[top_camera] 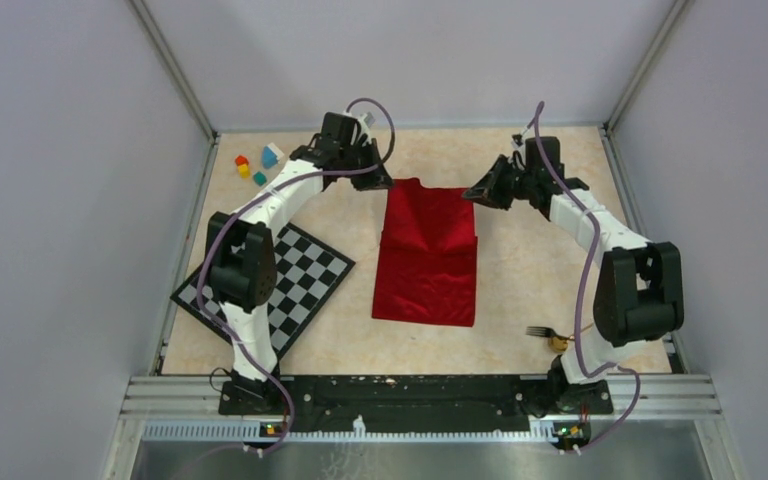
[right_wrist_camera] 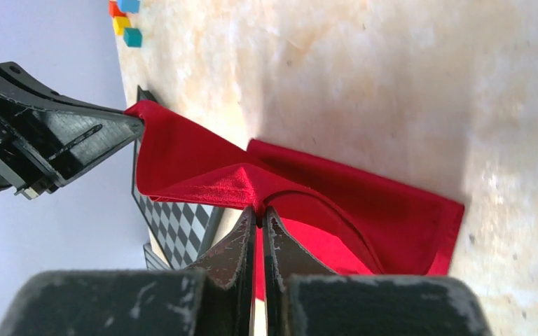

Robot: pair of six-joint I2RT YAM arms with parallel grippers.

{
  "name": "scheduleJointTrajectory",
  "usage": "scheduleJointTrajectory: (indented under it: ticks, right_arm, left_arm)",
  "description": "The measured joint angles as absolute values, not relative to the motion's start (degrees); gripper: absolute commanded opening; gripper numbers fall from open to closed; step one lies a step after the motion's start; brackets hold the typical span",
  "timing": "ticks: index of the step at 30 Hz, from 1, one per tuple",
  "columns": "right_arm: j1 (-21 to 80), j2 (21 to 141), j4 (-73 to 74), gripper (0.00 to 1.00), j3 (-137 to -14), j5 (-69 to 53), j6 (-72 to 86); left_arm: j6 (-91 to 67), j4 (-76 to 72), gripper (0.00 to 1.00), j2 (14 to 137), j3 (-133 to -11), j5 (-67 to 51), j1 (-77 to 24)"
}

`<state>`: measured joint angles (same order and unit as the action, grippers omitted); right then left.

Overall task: Fold the napkin into a case and place the utensils inside
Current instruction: Fold the square-folded napkin at the center of the board.

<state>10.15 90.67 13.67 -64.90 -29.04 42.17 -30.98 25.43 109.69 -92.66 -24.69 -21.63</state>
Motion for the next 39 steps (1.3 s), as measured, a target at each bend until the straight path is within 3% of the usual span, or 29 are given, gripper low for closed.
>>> scheduleJointTrajectory:
  ticks: [8,29,39]
  right_arm:
    - [10.0,97.2,14.5,0.00,-73.0,-31.2,39.4]
    - [8.6,102.3,21.6,0.00,-86.4,-31.0,31.6]
    - [8.4,99.3,22.1,0.00,-79.0,-33.4,30.7]
  left_arm:
    - [-27.6,25.9,0.00,114.6,-101.1,-27.4,-20.0]
    - [-28.8,20.5,0.00,114.7,-100.9,-33.7,-19.3]
    - [-29.3,20.6,0.00,111.1,-95.0,-34.2,-19.3]
